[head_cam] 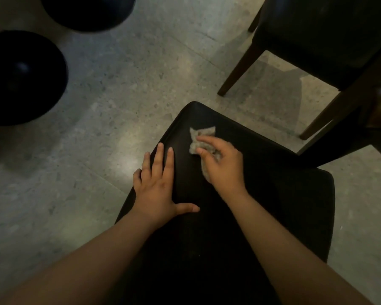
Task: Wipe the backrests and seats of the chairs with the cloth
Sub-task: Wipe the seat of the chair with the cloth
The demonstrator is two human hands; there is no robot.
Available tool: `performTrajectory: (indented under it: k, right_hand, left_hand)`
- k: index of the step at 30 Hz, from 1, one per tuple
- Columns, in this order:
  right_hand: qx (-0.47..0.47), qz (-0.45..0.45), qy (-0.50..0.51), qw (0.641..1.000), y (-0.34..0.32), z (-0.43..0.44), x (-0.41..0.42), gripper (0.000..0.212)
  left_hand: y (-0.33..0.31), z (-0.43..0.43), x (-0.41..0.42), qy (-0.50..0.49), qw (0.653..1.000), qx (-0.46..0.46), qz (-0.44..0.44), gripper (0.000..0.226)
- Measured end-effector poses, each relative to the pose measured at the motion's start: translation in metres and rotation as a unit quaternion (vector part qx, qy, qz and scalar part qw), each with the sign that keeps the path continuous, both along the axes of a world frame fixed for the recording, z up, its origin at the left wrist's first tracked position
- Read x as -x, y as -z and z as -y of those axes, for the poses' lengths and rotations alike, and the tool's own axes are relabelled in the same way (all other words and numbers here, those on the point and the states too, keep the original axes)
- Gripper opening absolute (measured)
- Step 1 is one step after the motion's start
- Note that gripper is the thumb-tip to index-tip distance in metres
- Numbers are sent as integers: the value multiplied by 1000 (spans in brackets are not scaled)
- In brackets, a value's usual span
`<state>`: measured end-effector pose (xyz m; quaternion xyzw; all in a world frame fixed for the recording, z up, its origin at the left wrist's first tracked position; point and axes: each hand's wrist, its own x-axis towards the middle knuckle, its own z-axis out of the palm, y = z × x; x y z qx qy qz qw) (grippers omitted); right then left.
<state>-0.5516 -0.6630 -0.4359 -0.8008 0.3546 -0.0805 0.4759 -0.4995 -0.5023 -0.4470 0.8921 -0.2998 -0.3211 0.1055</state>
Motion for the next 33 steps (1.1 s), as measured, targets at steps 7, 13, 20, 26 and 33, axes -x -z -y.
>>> performTrajectory:
  k: [7, 13, 20, 26, 33]
  right_hand:
    - [27, 28, 77, 996, -23, 56, -34, 29]
    - [65, -33, 126, 989, 0, 31, -47, 35]
    - [-40, -10, -25, 999, -6, 2, -20, 32]
    - [70, -17, 24, 997, -10, 61, -75, 31]
    - [87, -27, -60, 994, 5, -5, -53, 33]
  left_hand:
    - [-8, -19, -15, -89, 984, 128, -88, 133]
    - [-1, -28, -15, -109, 986, 87, -88, 132]
    - [4, -29, -15, -111, 986, 93, -85, 133]
    - [4, -29, -13, -116, 985, 100, -79, 131]
    - [8, -29, -13, -111, 986, 102, -66, 128]
